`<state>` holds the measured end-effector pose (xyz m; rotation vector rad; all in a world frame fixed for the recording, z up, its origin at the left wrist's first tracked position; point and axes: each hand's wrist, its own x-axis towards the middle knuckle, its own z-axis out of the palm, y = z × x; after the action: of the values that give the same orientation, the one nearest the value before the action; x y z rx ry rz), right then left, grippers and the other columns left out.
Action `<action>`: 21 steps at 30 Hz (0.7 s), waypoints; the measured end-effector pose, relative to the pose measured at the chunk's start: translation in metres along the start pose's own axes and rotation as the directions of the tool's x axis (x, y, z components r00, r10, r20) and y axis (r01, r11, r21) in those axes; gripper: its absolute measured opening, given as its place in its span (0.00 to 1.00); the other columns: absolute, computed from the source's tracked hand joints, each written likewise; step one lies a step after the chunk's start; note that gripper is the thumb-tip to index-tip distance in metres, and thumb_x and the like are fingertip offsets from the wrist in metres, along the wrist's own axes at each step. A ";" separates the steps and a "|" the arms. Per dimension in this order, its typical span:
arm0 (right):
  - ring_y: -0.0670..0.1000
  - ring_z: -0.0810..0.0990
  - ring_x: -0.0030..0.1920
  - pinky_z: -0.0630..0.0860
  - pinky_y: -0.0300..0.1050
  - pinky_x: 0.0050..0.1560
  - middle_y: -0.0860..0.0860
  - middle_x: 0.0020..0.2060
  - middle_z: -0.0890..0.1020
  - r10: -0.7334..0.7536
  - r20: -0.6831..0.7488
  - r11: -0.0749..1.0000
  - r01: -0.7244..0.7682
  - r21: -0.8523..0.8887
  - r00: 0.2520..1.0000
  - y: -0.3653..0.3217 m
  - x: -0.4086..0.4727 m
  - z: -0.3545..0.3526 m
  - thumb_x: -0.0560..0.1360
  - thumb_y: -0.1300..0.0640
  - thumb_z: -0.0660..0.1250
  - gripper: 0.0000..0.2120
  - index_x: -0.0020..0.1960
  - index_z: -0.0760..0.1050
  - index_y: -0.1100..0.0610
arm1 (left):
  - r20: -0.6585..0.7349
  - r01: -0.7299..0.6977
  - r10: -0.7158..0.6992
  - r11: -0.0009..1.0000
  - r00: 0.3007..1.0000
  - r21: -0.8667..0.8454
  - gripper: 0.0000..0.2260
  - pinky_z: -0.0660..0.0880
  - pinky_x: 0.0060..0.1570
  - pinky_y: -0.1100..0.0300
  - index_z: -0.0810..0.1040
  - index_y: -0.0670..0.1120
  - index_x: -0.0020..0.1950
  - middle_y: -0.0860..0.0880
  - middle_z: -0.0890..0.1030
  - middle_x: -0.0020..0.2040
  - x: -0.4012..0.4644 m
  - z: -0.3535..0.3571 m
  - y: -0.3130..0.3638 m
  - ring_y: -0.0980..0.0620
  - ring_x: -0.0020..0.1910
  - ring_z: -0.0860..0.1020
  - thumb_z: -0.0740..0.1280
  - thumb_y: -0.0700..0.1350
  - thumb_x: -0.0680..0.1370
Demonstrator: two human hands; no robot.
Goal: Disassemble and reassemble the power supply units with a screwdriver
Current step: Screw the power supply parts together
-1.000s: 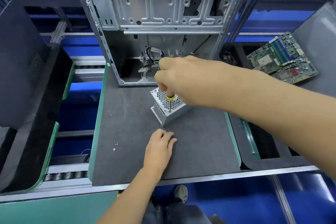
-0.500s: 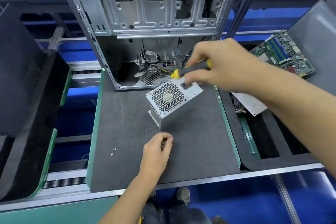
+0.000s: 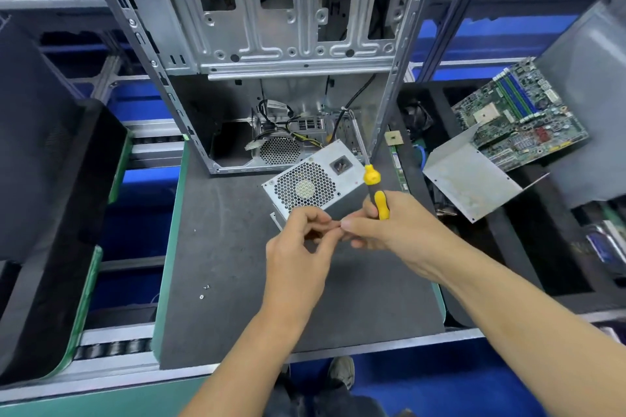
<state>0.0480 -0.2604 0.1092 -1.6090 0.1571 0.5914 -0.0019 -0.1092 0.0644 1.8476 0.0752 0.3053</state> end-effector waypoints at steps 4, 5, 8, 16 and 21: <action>0.51 0.85 0.37 0.81 0.42 0.40 0.60 0.40 0.86 -0.005 -0.029 0.998 0.003 -0.064 1.000 -0.001 0.005 -0.004 0.72 0.67 0.74 0.21 0.38 0.61 0.55 | -0.020 -0.080 0.082 0.993 0.996 0.087 0.15 0.72 0.44 0.76 0.76 0.54 0.45 0.62 0.82 0.41 0.003 0.002 -0.009 0.65 0.44 0.81 0.77 0.37 0.73; 0.51 0.85 0.38 0.82 0.44 0.42 0.60 0.41 0.86 -0.003 -0.022 0.996 0.001 -0.084 1.000 -0.001 0.007 -0.005 0.71 0.67 0.75 0.21 0.38 0.62 0.55 | -0.021 -0.113 0.117 0.987 0.993 0.116 0.14 0.72 0.44 0.76 0.77 0.53 0.46 0.63 0.81 0.41 0.005 0.002 -0.011 0.64 0.44 0.80 0.77 0.37 0.73; 0.53 0.86 0.41 0.83 0.49 0.46 0.61 0.42 0.86 0.007 -0.023 0.993 -0.009 -0.120 1.000 -0.002 0.011 -0.004 0.69 0.67 0.75 0.22 0.36 0.62 0.54 | -0.013 -0.175 0.179 0.973 0.984 0.152 0.16 0.73 0.45 0.74 0.76 0.55 0.48 0.63 0.80 0.42 0.009 0.002 -0.014 0.62 0.44 0.80 0.77 0.37 0.73; 0.44 0.68 0.30 0.66 0.35 0.32 0.51 0.29 0.76 -0.437 -0.275 0.757 0.185 -0.627 0.856 -0.002 0.041 -0.006 0.71 0.57 0.71 0.08 0.37 0.73 0.56 | -0.064 -0.239 0.270 0.921 0.961 0.306 0.16 0.71 0.53 0.70 0.79 0.49 0.56 0.55 0.80 0.50 0.034 0.000 -0.026 0.55 0.50 0.76 0.76 0.37 0.72; 0.49 0.70 0.32 0.73 0.48 0.37 0.48 0.28 0.73 -0.521 -0.139 0.596 0.241 -0.766 0.842 0.002 0.050 0.002 0.73 0.59 0.69 0.08 0.39 0.71 0.56 | -0.009 -0.251 0.271 0.902 0.962 0.351 0.14 0.69 0.57 0.70 0.81 0.42 0.55 0.51 0.81 0.50 0.043 0.005 -0.034 0.54 0.52 0.74 0.77 0.35 0.71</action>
<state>0.0891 -0.2467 0.0847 -2.4464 -0.2098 -0.0319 0.0445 -0.0947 0.0378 2.2053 -0.0866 0.5633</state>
